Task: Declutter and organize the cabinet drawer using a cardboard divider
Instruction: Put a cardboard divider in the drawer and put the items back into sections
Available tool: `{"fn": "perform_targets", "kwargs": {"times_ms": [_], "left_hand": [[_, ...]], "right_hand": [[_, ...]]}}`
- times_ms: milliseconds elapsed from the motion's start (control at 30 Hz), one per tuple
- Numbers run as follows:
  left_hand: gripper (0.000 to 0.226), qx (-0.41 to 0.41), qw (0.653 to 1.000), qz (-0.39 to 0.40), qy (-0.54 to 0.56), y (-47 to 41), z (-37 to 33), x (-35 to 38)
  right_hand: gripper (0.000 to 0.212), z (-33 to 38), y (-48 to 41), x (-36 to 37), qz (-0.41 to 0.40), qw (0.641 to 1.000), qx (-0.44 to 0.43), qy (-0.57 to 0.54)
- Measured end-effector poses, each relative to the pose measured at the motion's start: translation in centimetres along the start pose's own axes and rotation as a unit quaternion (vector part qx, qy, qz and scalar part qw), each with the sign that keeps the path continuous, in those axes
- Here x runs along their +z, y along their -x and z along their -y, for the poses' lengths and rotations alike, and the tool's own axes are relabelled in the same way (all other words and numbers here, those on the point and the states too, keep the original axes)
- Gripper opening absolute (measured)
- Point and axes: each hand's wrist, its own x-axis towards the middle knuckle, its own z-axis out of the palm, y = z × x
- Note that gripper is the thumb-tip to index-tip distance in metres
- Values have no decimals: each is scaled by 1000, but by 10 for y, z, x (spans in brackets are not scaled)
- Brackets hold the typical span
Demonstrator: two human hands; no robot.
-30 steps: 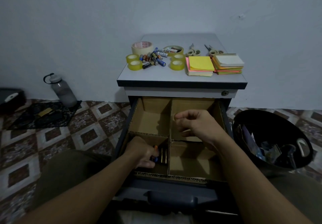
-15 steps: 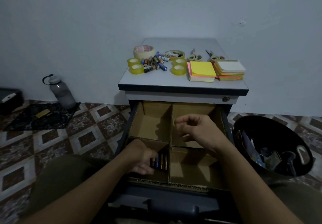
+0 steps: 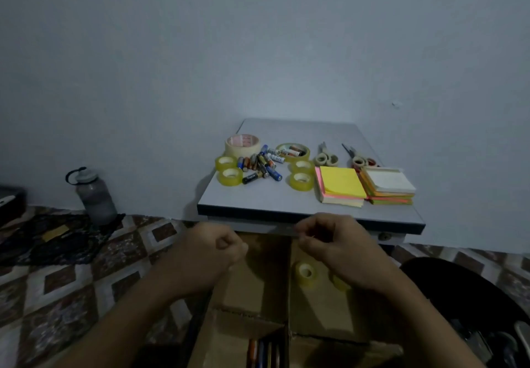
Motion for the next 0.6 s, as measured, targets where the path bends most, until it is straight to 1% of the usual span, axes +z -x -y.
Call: {"fn": "perform_targets", "kwargs": {"times_ms": [67, 100, 167, 200, 267, 333, 400, 500, 600], "left_hand": [[7, 62, 995, -71, 8, -25, -7, -10], [4, 84, 992, -94, 8, -39, -10, -14], [12, 103, 989, -108, -2, -71, -14, -21], [17, 110, 988, -107, -21, -88, -16, -24], [22, 131, 983, -100, -78, -118, -23, -29], [21, 155, 975, -88, -131, -142, -30, -32], [25, 167, 966, -68, -185, -160, -34, -32], [34, 152, 955, -42, -250, -181, -39, -31], [35, 134, 948, -35, -286, -193, -39, -29]], "right_hand": [[19, 5, -25, -12, -20, 999, -17, 31], [19, 8, -39, -18, -31, 998, -25, 43], [16, 14, -68, -30, -50, 996, -38, 64], [16, 16, -82, -36, -53, 995, -43, 78], [22, 22, -112, -45, -46, 993, -50, 98], [30, 26, -139, -50, -32, 992, -50, 112], [33, 29, -161, -49, -16, 988, -52, 147], [33, 26, -187, -40, 10, 980, -58, 192], [38, 20, -203, -31, 37, 977, -51, 202]]}}
